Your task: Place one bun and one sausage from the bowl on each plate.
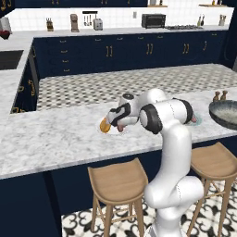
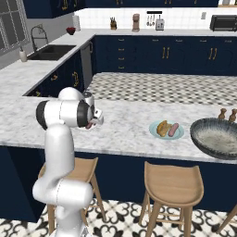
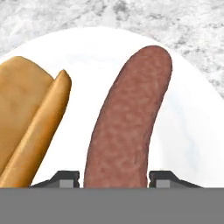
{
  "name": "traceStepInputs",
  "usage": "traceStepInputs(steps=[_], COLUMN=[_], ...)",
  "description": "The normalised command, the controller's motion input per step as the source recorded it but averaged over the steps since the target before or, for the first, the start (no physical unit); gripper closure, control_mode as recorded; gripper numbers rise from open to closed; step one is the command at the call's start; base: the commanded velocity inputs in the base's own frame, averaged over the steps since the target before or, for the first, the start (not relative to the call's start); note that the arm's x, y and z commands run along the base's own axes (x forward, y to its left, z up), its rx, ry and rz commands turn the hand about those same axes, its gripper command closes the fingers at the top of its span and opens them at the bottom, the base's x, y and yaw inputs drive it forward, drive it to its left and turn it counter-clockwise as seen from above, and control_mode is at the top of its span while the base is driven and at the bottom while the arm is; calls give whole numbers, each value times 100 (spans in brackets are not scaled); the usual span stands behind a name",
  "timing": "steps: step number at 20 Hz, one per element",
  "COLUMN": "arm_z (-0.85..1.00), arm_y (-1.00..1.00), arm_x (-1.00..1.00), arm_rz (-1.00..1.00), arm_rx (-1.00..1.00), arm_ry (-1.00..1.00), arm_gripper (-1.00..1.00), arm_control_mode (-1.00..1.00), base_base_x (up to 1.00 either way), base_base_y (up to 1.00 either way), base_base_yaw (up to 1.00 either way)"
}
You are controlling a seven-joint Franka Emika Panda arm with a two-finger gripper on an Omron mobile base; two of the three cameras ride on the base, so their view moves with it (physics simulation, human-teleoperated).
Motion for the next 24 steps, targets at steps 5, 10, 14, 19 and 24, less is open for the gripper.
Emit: traceStepInputs(steps=[5, 10, 14, 19, 24], arm_z=[72, 95, 85, 41, -6], arm_y=[0, -21, -54, -72, -78], arm_x=[-32, -100, -100, -100, -96], arm_rz=[-3, -5, -9, -18, -23], arm_rx=[1, 3, 13, 6, -4], arm_ry=[-3, -6, 5, 14, 21], arm_gripper=[-100, -100, -100, -100, -100], arm_control_mode=[-100, -100, -100, -100, -100], base_base_x=[0, 0, 0, 0, 0], base_base_y=[0, 0, 0, 0, 0], base_base_yaw=[0, 0, 0, 0, 0])
